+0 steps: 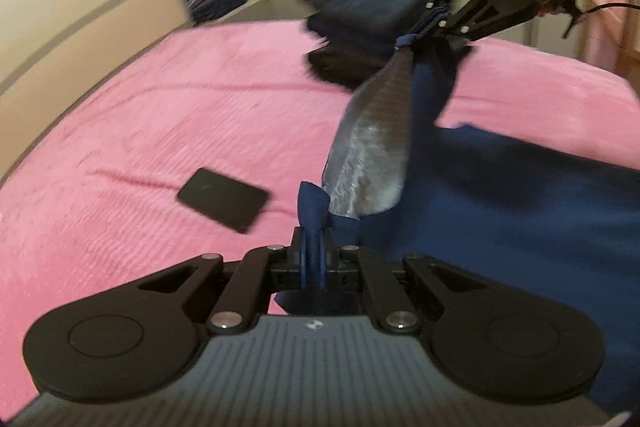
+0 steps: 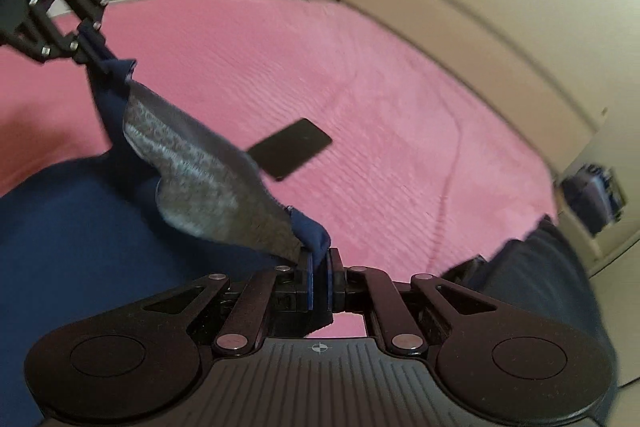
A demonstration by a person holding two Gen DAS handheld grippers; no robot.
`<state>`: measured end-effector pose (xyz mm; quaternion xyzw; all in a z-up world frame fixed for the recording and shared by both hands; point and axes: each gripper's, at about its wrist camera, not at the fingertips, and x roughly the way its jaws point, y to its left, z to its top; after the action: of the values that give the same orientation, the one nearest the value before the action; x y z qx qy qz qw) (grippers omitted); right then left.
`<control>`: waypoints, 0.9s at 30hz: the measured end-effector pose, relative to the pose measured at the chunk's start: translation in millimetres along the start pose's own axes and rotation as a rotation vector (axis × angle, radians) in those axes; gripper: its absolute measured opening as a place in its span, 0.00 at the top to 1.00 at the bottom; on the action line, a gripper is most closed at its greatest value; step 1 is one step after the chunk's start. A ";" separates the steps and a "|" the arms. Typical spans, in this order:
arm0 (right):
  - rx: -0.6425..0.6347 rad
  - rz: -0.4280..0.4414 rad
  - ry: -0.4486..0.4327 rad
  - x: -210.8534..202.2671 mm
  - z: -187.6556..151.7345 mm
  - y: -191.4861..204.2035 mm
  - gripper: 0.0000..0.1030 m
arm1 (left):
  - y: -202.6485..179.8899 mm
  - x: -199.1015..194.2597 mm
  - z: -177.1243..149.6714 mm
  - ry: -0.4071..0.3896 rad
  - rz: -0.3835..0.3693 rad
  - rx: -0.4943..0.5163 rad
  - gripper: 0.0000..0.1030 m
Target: Fold clothes
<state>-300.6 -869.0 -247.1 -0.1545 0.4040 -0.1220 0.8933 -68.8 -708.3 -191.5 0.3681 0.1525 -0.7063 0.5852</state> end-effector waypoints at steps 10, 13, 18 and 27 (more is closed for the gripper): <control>0.051 0.027 0.202 -133.0 -133.3 187.6 0.96 | -228.6 -71.4 -84.1 0.152 -0.235 0.100 0.97; 0.077 0.031 0.249 -137.2 -160.0 223.7 0.96 | -277.1 -55.4 -118.5 0.184 -0.227 0.174 0.97; 0.019 0.024 0.272 -141.7 -183.4 257.6 0.65 | -306.2 -38.4 -149.1 0.197 -0.169 0.196 0.99; -0.222 -0.014 0.134 -144.8 -228.8 273.0 0.25 | -330.1 -39.3 -168.3 0.108 -0.002 0.217 0.98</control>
<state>-542.2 -608.2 -393.6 -0.2468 0.4729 -0.0926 0.8408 -319.6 -482.8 -350.1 0.4665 0.1067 -0.6985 0.5321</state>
